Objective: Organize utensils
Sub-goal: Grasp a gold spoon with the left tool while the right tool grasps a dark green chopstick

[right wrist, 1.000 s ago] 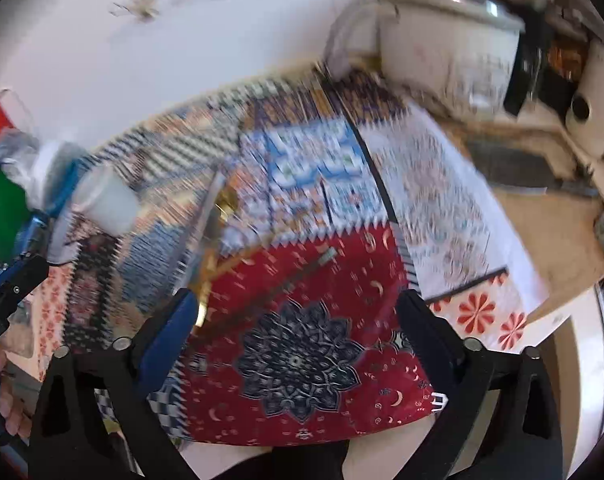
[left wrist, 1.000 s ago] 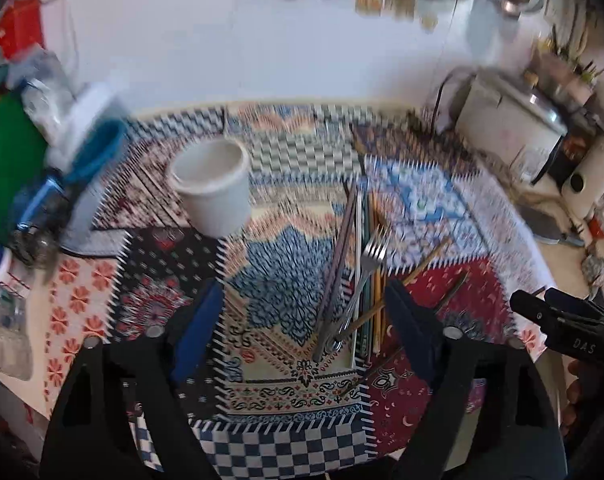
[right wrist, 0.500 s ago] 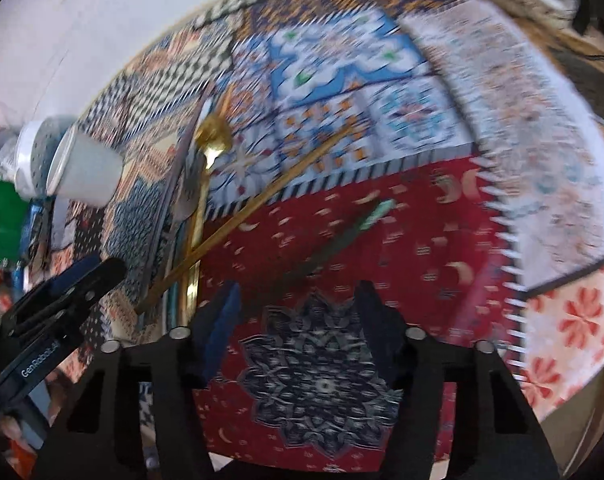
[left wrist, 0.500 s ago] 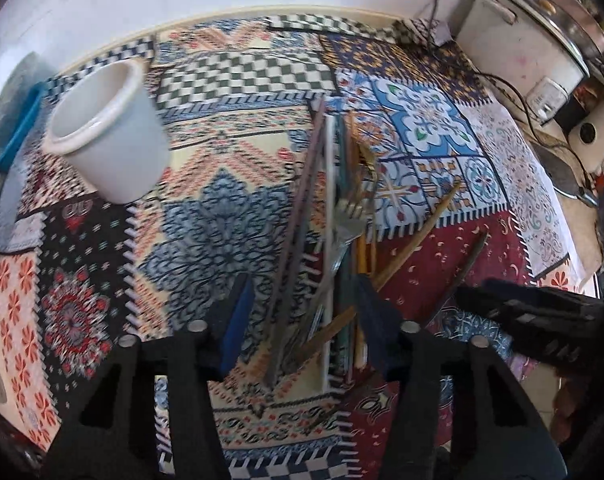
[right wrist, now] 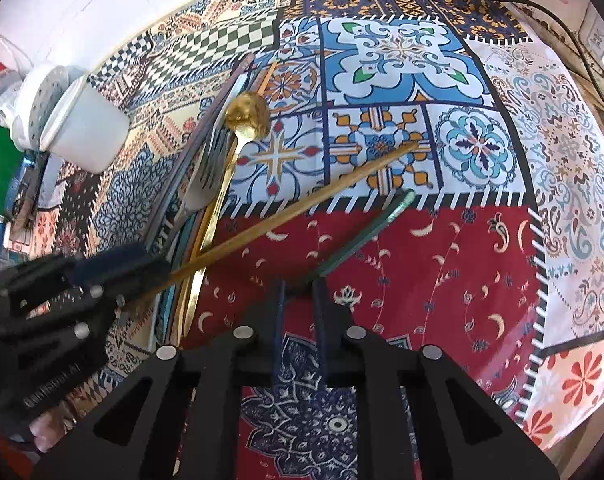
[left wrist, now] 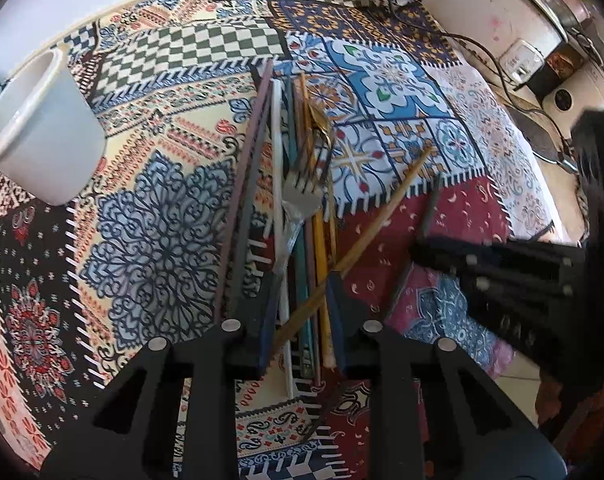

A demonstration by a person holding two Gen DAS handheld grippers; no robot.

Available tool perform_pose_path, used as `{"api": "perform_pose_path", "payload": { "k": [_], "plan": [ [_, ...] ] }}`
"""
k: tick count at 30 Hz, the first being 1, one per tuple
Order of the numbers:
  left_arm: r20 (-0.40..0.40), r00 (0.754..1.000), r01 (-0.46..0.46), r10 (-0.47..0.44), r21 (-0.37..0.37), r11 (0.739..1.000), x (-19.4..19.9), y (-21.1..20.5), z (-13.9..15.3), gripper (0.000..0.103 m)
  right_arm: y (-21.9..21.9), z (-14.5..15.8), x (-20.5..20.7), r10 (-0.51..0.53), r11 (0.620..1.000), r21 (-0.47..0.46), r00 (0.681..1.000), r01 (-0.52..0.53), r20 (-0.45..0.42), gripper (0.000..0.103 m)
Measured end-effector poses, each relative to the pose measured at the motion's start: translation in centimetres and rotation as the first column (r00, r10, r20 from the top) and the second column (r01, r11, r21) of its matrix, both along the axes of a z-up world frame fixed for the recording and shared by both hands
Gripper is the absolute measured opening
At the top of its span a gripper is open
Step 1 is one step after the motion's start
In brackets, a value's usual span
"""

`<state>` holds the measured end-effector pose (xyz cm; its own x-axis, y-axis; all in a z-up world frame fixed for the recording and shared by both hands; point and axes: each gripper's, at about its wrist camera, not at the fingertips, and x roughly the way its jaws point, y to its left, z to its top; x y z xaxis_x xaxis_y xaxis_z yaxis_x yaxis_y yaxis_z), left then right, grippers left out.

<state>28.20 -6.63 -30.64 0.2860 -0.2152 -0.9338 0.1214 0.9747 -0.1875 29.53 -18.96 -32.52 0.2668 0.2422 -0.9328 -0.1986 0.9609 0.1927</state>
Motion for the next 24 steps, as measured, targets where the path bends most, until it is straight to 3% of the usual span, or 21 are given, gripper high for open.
{"api": "perform_pose_path", "payload": {
  "k": [12, 17, 21, 24],
  "plan": [
    [0.011, 0.998, 0.064, -0.064, 0.036, 0.997, -0.1, -1.3, -1.0, 0.009, -0.7, 0.8, 3.4, 0.001, 0.998, -0.07, 0.997, 0.005, 0.082, 0.005],
    [0.009, 1.0, 0.021, -0.021, -0.008, 1.0, -0.5, 0.2, -0.7, 0.007, -0.6, 1.3, 2.7, -0.004, 1.0, -0.012, 0.999, 0.005, 0.039, 0.006],
    [0.021, 1.0, -0.006, 0.007, -0.023, 1.0, -1.7, 1.5, 0.0, 0.006, 0.9, 1.0, 0.2, 0.034, 0.999, 0.0, 0.999, -0.034, 0.003, 0.029],
    [0.026, 0.999, -0.024, 0.024, 0.002, 1.0, -2.8, 2.1, 0.2, 0.006, 2.2, 0.8, -1.6, 0.061, 0.998, -0.001, 0.998, -0.061, -0.006, 0.035]
  ]
}}
